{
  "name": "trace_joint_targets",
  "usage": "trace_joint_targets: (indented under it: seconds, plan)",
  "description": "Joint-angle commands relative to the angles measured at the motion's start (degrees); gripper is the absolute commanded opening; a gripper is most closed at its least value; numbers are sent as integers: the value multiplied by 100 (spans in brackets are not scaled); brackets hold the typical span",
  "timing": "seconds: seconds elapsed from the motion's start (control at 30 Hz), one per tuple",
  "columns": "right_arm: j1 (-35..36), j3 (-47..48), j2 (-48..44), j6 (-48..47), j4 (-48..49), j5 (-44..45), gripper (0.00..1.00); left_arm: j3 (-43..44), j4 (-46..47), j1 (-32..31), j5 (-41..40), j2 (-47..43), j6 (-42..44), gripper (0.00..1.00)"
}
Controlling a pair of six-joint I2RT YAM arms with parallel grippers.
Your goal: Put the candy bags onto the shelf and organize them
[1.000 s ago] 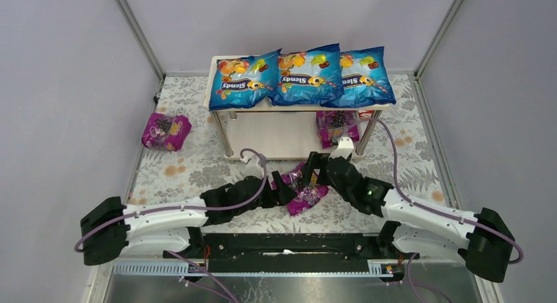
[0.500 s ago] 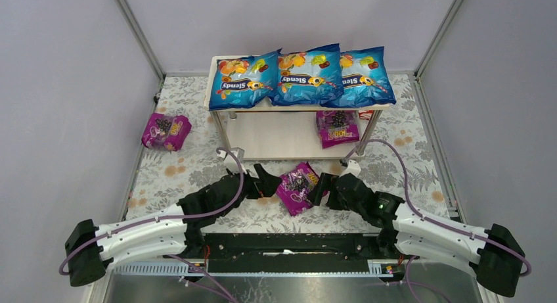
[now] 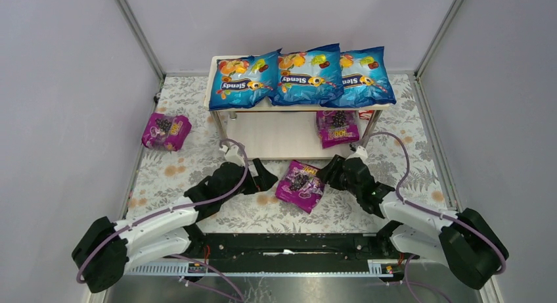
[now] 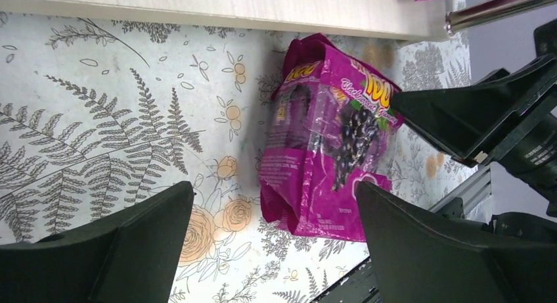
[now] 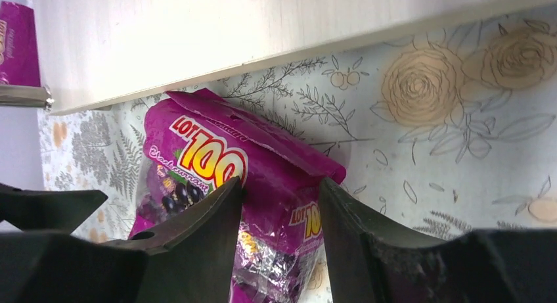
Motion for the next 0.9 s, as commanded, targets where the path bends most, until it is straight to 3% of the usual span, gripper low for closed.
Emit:
trace_joint_targets:
  seconds: [0.0,0.1,0.2,0.33,0.57,0.77,0.87]
  plan:
    - [-248,283,440,-837,620,-721,54,137,753,237,1039,480,157,98]
    - [-266,37,506,-783,792,-864,62,25,1456,240,1635,942,55,95]
    - [-265,-226,347,-782,1203,-1262,80,-177,2244,231,2155,1551,-318,89]
    - [-266,-84,153,-934,520,-1459,99,-539,3394,230,2522,2207,-933,84]
    - [-266,359,-124,-1310,-1526,-2012,100,-699,4647,-122,2719,3045,-1566,76]
    - [-266,115,-467,-858,-1105,-2055,100,-353,5373,-837,2633,3759,-1908,62]
    - [-266,177,-755,-591,-1541,-1538,100,-553,5904,-893,2670,3952,-2180,60]
